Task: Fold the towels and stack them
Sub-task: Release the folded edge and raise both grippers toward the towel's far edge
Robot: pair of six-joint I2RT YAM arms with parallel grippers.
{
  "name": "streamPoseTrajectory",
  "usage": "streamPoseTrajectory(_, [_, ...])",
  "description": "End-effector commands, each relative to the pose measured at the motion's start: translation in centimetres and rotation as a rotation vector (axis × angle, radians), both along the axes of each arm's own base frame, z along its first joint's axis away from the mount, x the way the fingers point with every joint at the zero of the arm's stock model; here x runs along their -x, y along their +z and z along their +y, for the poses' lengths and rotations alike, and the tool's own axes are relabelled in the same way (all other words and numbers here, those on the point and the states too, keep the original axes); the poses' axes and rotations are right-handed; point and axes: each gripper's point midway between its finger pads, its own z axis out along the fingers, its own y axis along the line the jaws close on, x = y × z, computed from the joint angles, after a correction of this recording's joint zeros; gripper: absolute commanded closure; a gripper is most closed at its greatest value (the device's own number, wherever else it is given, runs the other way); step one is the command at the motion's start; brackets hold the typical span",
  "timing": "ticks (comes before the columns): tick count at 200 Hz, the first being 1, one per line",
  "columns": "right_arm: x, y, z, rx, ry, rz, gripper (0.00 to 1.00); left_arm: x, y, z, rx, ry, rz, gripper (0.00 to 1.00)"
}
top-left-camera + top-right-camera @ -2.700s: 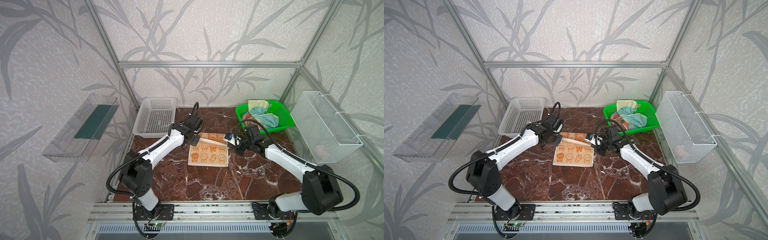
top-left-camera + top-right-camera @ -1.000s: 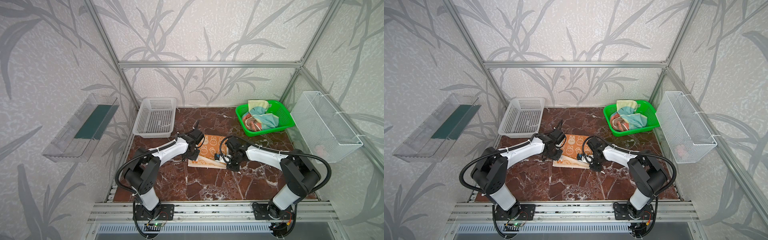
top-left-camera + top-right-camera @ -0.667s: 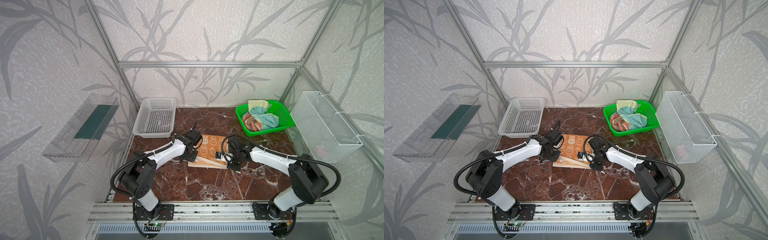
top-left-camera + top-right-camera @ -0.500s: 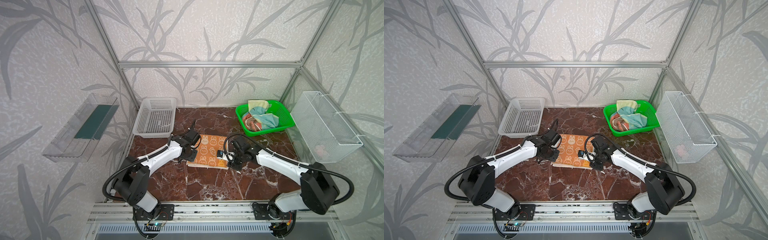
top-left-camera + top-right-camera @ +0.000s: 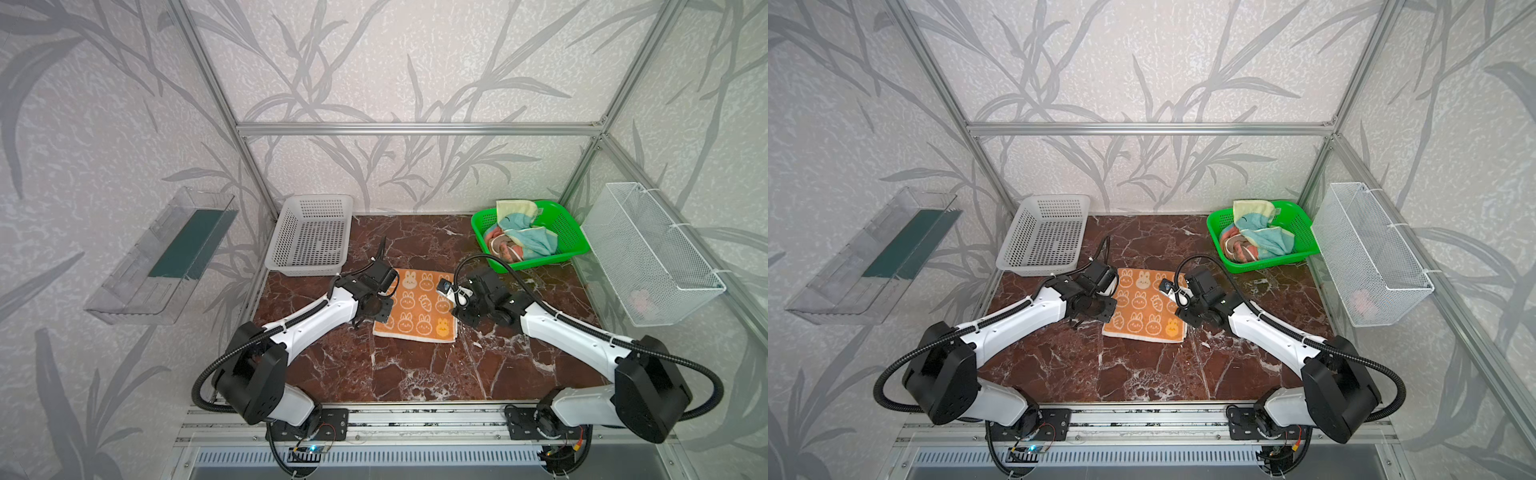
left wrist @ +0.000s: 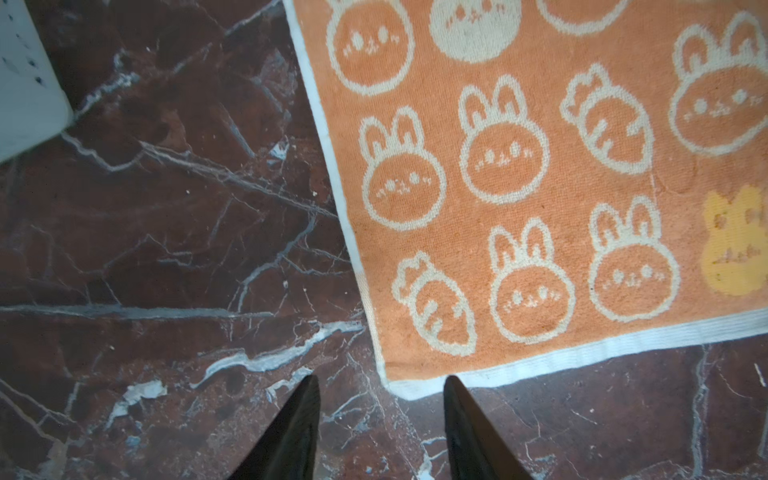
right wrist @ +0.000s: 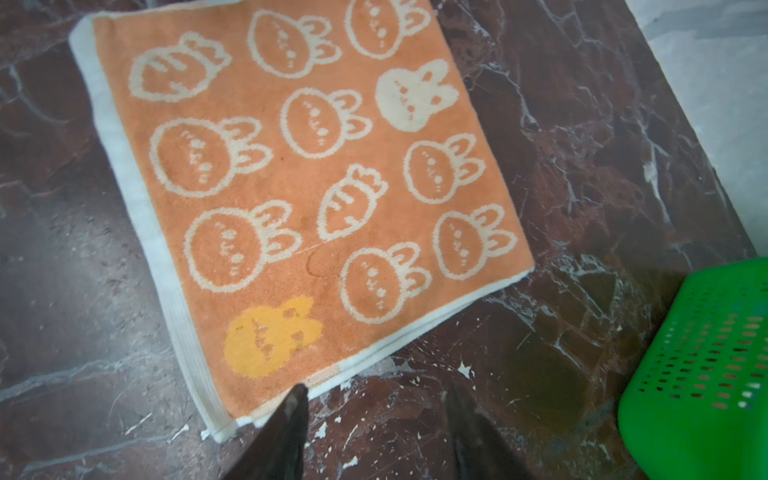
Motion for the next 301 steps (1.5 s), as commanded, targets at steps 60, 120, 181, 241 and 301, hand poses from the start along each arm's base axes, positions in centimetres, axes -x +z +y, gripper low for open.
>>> streamPoseTrajectory(60, [-7.6, 1.2, -1.7, -0.020, -0.240, 0.041, 0.36, -10.3, 2.8, -0.5, 0.052, 0.048, -0.129, 0.37])
streamPoseTrajectory(120, [-10.4, -1.4, -1.6, 0.043, -0.183, 0.108, 0.37, -14.9, -0.9, -0.7, -0.069, -0.068, -0.025, 0.35])
streamPoseTrajectory(181, [-12.7, -3.9, -2.4, 0.052, -0.221, 0.234, 0.39, -17.2, -3.7, -0.5, -0.170, -0.084, 0.039, 0.38])
streamPoseTrajectory(241, [-14.4, -5.6, -2.6, 0.055, -0.206, 0.305, 0.44, -17.6, -4.4, -0.5, -0.184, -0.082, 0.066, 0.39])
streamPoseTrajectory(301, [-15.0, -7.3, -2.2, 0.076, -0.181, 0.343, 0.48, -17.4, -4.0, -0.5, -0.180, -0.089, 0.067, 0.39])
